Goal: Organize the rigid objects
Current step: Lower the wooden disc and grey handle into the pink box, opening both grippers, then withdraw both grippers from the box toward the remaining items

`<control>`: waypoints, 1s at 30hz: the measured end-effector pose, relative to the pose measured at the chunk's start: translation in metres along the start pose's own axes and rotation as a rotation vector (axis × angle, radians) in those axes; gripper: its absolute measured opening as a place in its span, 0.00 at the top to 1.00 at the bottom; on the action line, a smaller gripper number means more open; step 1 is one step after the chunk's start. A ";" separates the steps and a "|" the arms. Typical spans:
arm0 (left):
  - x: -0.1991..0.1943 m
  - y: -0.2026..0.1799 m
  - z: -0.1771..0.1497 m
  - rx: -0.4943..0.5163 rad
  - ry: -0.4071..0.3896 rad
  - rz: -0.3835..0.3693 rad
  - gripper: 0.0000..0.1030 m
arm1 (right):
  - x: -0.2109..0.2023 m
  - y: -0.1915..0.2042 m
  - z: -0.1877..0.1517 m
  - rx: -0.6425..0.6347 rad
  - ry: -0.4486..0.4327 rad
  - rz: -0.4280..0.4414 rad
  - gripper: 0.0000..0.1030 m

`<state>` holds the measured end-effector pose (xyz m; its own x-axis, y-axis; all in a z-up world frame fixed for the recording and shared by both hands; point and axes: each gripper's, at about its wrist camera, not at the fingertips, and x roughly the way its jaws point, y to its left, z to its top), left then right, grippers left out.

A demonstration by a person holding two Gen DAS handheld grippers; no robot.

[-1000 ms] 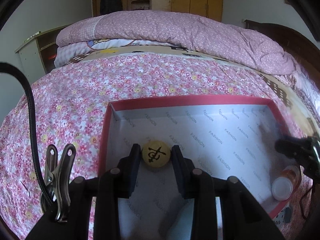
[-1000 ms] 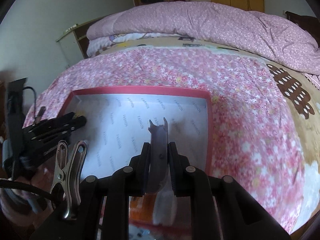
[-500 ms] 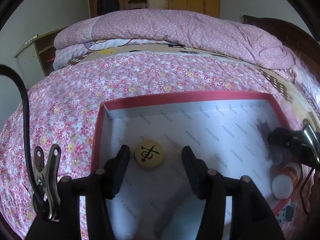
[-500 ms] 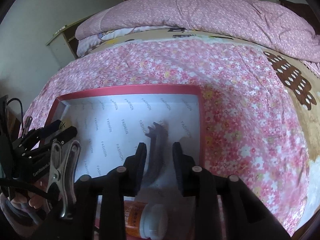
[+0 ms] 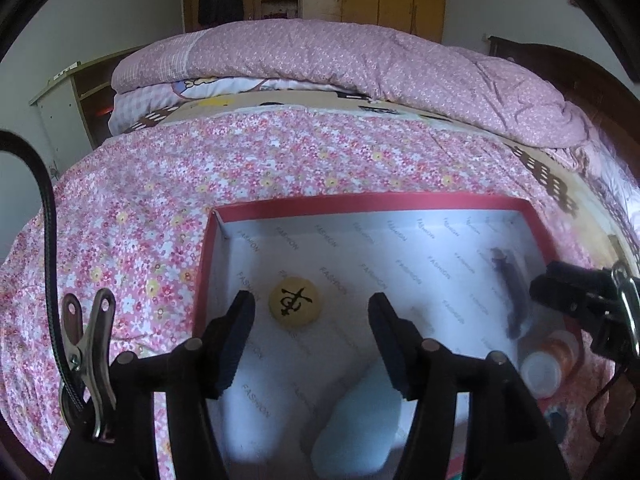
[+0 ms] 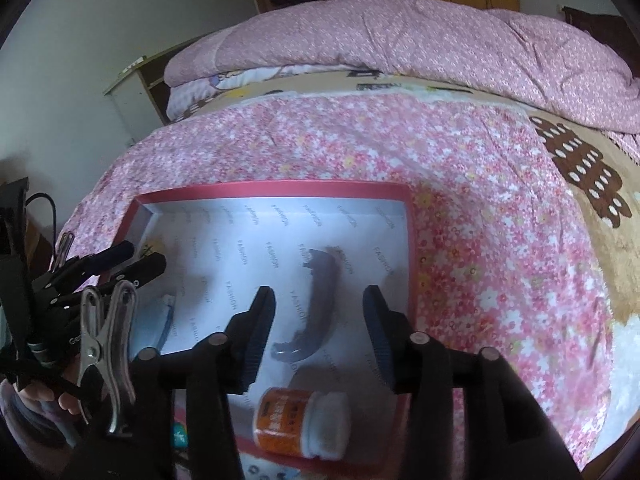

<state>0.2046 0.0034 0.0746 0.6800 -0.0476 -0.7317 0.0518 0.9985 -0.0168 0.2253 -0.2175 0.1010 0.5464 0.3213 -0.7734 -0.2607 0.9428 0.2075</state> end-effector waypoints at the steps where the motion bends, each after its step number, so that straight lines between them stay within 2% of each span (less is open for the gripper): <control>1: -0.003 -0.001 0.000 0.004 -0.002 0.003 0.39 | -0.003 0.002 -0.001 -0.007 -0.003 0.004 0.52; 15: -0.050 -0.002 -0.018 0.010 -0.022 -0.006 0.39 | -0.043 0.014 -0.027 0.001 -0.041 0.036 0.51; 24: -0.069 0.010 -0.037 -0.037 -0.002 -0.026 0.39 | -0.065 0.010 -0.049 0.019 -0.034 0.001 0.51; 30: -0.078 0.009 -0.055 -0.016 0.009 -0.032 0.39 | -0.069 0.014 -0.073 0.005 -0.006 -0.026 0.51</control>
<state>0.1121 0.0174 0.0937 0.6716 -0.0796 -0.7367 0.0619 0.9968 -0.0513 0.1260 -0.2328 0.1138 0.5577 0.2974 -0.7749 -0.2423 0.9513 0.1907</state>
